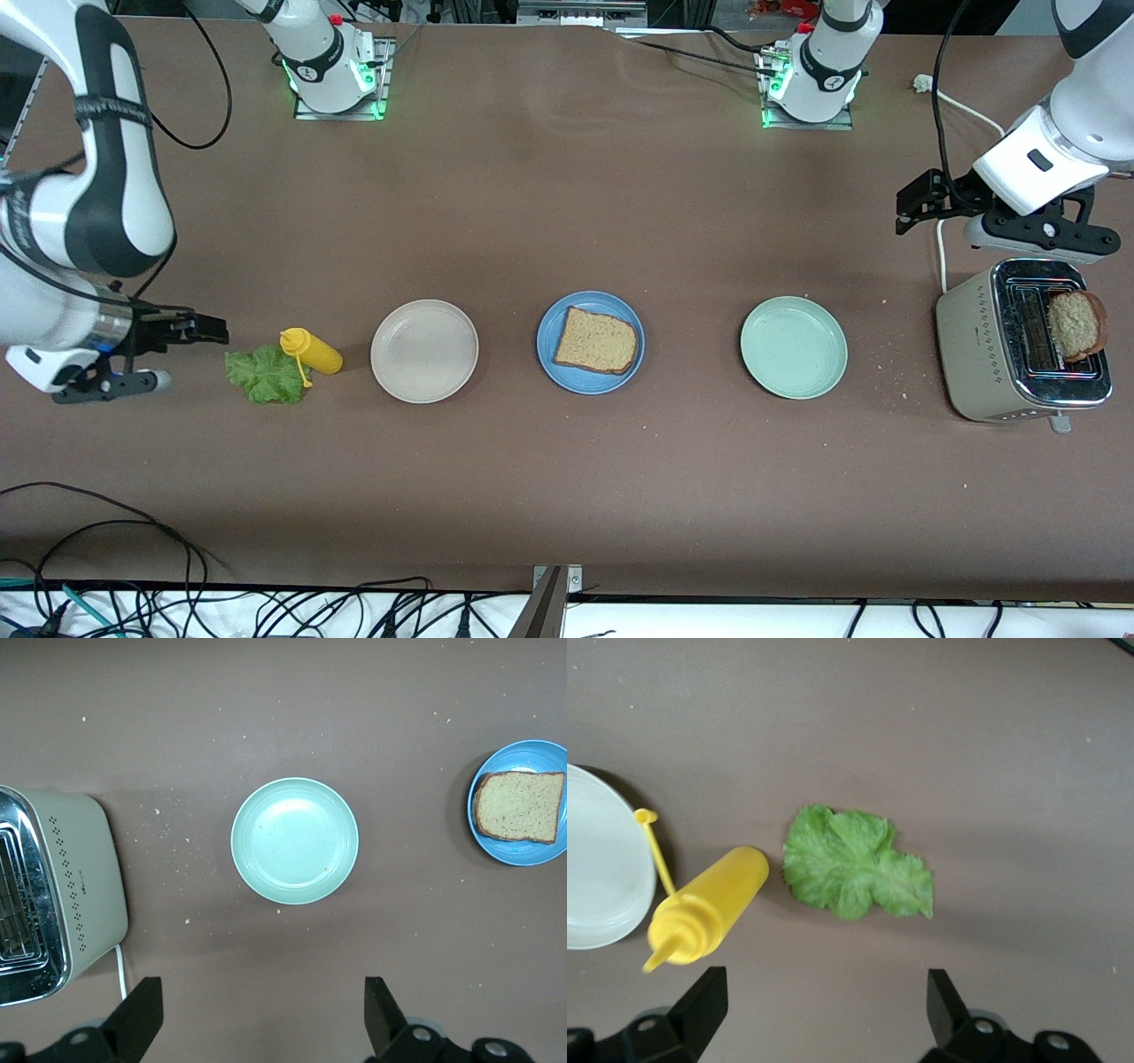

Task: Make sandwich in blue plate with both arms
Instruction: 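Reach the right gripper down to the green lettuce leaf, then grasp the lettuce leaf with the right gripper and lift it, then carry the lettuce with the right gripper onto the bread slice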

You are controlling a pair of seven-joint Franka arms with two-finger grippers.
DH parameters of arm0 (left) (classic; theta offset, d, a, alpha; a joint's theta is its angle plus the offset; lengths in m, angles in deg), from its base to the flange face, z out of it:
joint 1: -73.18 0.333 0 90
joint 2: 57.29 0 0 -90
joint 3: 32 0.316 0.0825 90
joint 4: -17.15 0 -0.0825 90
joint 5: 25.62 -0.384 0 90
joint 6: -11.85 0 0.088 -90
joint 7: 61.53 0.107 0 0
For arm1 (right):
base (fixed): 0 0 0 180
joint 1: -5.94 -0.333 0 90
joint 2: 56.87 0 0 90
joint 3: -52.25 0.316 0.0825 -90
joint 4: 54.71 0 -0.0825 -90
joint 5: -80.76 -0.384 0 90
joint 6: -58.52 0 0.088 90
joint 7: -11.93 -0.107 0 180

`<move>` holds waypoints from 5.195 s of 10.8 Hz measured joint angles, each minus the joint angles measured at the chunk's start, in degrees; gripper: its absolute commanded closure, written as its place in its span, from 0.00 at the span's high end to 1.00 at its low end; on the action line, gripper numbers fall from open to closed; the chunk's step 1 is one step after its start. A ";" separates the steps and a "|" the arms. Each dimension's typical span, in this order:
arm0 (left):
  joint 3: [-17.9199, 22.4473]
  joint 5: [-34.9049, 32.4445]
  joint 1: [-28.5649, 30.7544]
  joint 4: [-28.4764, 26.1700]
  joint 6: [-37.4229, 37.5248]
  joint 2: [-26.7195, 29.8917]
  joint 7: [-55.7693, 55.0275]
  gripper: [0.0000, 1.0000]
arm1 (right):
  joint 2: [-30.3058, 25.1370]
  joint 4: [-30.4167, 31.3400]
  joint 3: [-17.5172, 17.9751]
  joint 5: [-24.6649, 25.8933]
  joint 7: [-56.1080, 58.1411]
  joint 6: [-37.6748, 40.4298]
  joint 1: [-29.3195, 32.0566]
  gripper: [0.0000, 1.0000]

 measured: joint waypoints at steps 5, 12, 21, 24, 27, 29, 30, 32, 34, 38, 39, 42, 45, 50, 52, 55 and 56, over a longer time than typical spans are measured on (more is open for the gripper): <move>-0.65 0.00 -0.37 0.10 0.00 0.15 0.00 1.00 | 8.61 -0.12 -0.02 -0.42 4.54 -12.87 0.73 1.00; -1.42 0.00 -0.38 0.14 0.00 0.17 0.00 1.00 | 16.81 0.82 0.04 -0.71 4.92 -23.12 0.77 1.00; -1.51 0.00 -0.38 0.14 0.00 0.17 0.00 1.00 | 16.14 5.13 1.81 -1.15 5.03 -26.70 1.77 0.00; -1.51 0.00 -0.38 0.14 0.00 0.18 0.00 1.00 | 11.97 4.95 3.44 -1.16 5.04 -23.88 2.00 0.00; -1.51 0.00 -0.38 0.16 0.00 0.18 0.00 1.00 | 5.70 4.82 3.86 -1.16 5.19 -15.92 2.04 0.00; -1.51 0.00 -0.38 0.17 0.00 0.19 0.00 1.00 | 1.12 4.74 3.87 -1.16 5.39 -10.76 2.12 0.00; -1.51 0.00 -0.38 0.18 0.00 0.19 0.00 1.00 | -0.82 4.75 3.89 -1.16 5.46 -8.81 2.12 0.00; -1.51 0.00 -0.38 0.18 0.01 0.19 0.00 1.00 | -3.28 4.77 4.05 -1.16 5.59 -6.43 2.13 0.00; -1.51 0.00 -0.37 0.18 0.01 0.19 0.00 1.00 | -4.43 4.77 4.15 -1.16 5.76 -5.59 2.13 0.00; -1.51 0.00 -0.37 0.18 0.01 0.20 0.00 1.00 | -4.55 4.89 4.25 -1.17 5.79 -5.15 2.13 0.00; -1.51 0.00 -0.37 0.18 0.01 0.20 0.00 1.00 | -4.62 4.85 4.30 -1.18 5.79 -4.71 2.13 0.00; -1.51 0.00 -0.37 0.18 0.01 0.20 0.00 1.00 | -5.00 4.25 5.77 -1.42 4.86 -3.35 2.07 0.00; -1.51 0.00 -0.37 0.18 0.01 0.20 0.00 1.00 | -5.22 2.85 6.50 -2.45 3.36 -0.56 1.07 0.00; -1.52 0.00 -0.39 0.18 0.01 0.20 -0.01 1.00 | -5.50 -0.44 5.02 -4.72 -12.72 3.00 -9.81 0.00; -1.52 0.00 -0.39 0.18 0.01 0.20 -0.01 1.00 | -4.35 -1.37 4.97 -5.44 -21.89 2.93 -14.97 0.00; -1.53 0.00 -0.38 0.18 0.00 0.20 -0.01 1.00 | 1.58 -7.69 4.82 -5.53 -37.07 2.47 -23.99 0.00; -1.53 0.00 -0.38 0.18 0.01 0.20 -0.01 1.00 | 4.36 -10.70 4.75 -5.53 -41.55 2.32 -26.30 0.00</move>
